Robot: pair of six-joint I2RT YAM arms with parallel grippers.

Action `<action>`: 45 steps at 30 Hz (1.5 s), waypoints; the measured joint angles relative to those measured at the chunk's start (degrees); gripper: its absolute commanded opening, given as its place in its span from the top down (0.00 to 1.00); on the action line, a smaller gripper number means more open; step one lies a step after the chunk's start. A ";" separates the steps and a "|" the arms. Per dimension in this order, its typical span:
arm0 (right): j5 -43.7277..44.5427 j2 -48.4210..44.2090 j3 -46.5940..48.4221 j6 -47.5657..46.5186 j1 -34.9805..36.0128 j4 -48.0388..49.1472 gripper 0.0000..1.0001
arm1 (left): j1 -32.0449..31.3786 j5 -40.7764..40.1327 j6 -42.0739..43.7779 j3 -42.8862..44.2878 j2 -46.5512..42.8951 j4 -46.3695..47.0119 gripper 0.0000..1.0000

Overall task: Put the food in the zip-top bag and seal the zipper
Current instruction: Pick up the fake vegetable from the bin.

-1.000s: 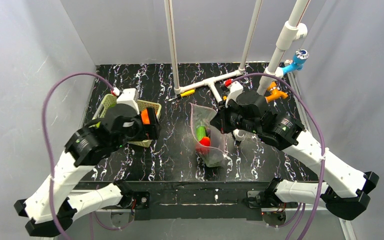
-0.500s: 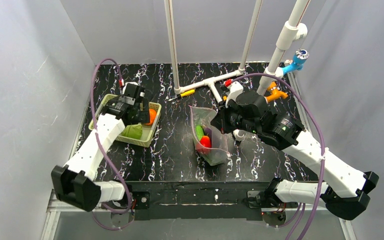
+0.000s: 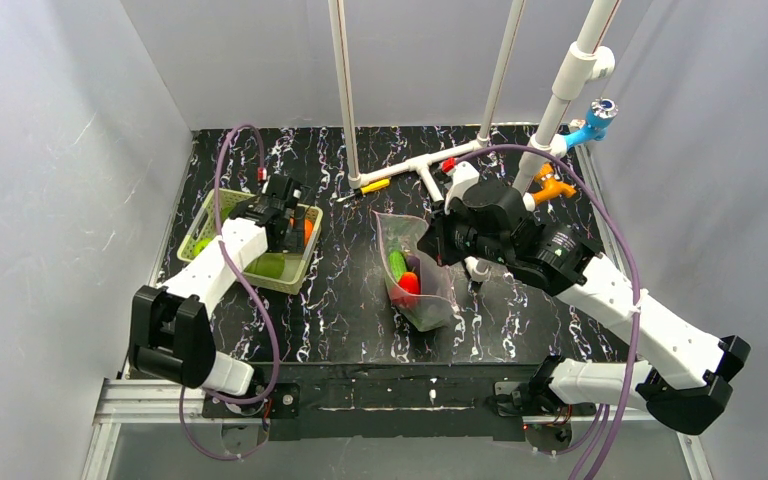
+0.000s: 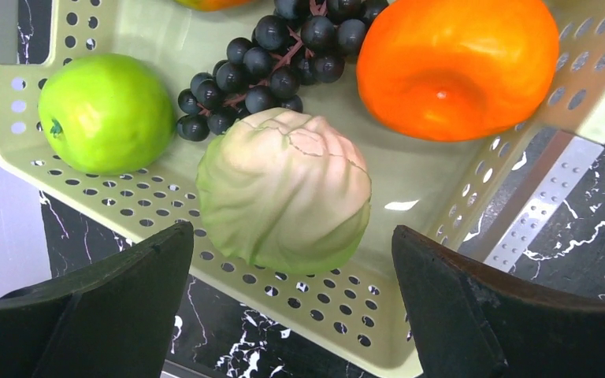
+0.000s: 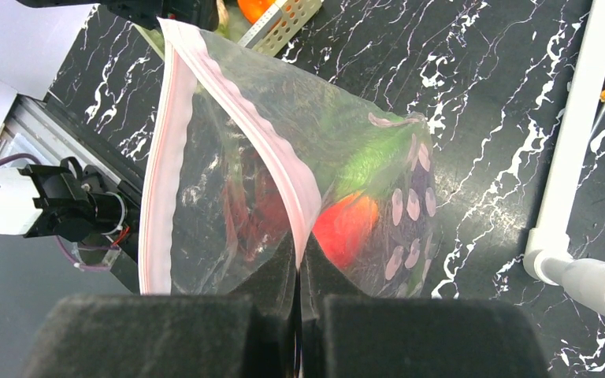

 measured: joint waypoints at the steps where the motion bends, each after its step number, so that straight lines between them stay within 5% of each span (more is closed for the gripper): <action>1: 0.00 0.04 0.02 0.00 0.00 0.00 0.99 | 0.00 -0.02 0.13 0.00 0.50 0.24 0.04; 16: 0.00 0.09 0.17 0.02 0.00 -0.07 0.99 | 0.48 -1.20 0.37 2.32 9.49 -2.82 0.08; 29: 0.02 -1.09 0.17 0.02 0.00 -0.22 0.99 | 0.79 -1.73 0.09 2.62 9.49 -3.72 0.51; 34: 0.02 -1.33 0.17 0.02 0.00 -0.26 0.99 | 0.79 -1.11 -0.02 0.37 3.82 -1.90 0.68; 45: 0.28 -1.40 0.17 0.02 0.00 -0.50 0.99 | 0.79 -0.85 -0.59 -1.62 -12.76 1.53 0.66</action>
